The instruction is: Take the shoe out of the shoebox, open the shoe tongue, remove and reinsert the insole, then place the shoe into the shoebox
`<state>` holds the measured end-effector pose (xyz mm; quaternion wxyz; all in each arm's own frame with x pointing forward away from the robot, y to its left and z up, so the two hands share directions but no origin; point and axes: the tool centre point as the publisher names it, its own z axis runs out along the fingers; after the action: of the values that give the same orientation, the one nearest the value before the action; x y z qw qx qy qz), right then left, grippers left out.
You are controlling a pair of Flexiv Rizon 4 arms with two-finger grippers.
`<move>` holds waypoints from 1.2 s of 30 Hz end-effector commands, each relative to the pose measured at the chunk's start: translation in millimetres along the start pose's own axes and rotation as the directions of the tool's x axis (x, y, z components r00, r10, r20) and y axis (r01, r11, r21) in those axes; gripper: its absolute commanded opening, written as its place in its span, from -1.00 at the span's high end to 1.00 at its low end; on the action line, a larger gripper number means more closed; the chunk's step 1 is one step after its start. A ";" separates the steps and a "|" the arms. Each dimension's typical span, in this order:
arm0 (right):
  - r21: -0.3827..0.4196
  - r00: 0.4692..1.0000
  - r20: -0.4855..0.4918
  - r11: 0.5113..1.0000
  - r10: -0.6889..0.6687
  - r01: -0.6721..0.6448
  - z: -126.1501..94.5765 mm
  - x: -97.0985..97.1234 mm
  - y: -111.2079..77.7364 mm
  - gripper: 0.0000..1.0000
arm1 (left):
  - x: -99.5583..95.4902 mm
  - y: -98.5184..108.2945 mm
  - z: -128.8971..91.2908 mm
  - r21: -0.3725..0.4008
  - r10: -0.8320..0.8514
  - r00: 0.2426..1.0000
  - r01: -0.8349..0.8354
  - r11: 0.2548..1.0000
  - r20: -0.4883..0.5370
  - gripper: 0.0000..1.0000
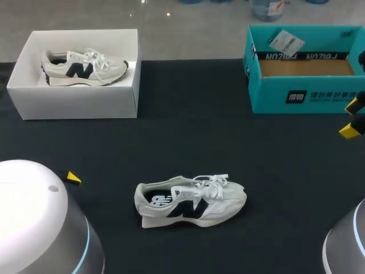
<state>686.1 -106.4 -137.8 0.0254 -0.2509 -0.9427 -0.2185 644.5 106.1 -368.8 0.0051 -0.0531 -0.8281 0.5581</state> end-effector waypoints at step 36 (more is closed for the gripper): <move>0.003 1.000 -0.001 1.000 0.001 -0.001 0.8 -1.0 0.4 -1.00 | -0.4 -15.1 131.7 0.061 0.010 0.997 -0.015 0.998 0.074 -1.00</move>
<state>686.1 -106.4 -137.8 0.0254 -0.2509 -0.9427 -0.2185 631.6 -12.1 -400.3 -0.0246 -0.0375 -0.8091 0.5859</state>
